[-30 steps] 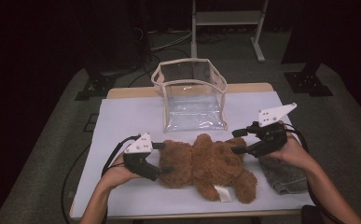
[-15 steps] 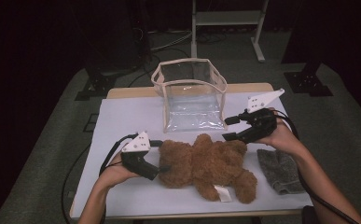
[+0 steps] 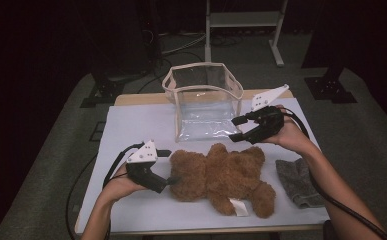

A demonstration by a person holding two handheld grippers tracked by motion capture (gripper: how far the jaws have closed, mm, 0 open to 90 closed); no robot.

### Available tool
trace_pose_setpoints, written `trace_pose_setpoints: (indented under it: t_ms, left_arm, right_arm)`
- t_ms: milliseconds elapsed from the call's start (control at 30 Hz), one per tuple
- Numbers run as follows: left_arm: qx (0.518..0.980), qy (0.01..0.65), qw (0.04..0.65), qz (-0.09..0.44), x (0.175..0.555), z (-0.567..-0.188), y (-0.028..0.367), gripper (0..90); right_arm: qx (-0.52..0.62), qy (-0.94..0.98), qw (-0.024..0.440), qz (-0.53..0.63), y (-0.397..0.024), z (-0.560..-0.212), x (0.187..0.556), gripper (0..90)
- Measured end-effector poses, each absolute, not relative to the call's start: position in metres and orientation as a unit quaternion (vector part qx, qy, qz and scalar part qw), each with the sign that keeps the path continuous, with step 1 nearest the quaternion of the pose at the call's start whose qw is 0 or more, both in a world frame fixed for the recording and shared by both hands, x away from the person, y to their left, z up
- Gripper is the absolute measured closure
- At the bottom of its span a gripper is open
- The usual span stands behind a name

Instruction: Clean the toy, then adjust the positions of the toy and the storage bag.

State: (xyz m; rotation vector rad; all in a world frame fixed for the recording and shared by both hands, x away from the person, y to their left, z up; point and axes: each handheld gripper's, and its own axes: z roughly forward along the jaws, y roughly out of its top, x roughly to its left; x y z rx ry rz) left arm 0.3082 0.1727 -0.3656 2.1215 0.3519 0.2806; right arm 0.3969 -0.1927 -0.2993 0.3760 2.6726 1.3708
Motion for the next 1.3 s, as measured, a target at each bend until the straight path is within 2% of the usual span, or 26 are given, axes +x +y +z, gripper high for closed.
trace_pose_setpoints:
  t_ms: [300, 1300]
  left_arm:
    - [0.863, 0.145, 0.47, 0.115, 0.308, -0.365, 0.175, 10.8]
    - [0.866, 0.15, 0.464, 0.11, 0.305, -0.367, 0.182, 9.7]
  right_arm:
    - [0.106, 0.89, 0.06, 0.439, -0.177, -0.287, 0.409, 35.7]
    - [0.075, 0.921, 0.066, 0.377, -0.134, -0.248, 0.486, 36.7]
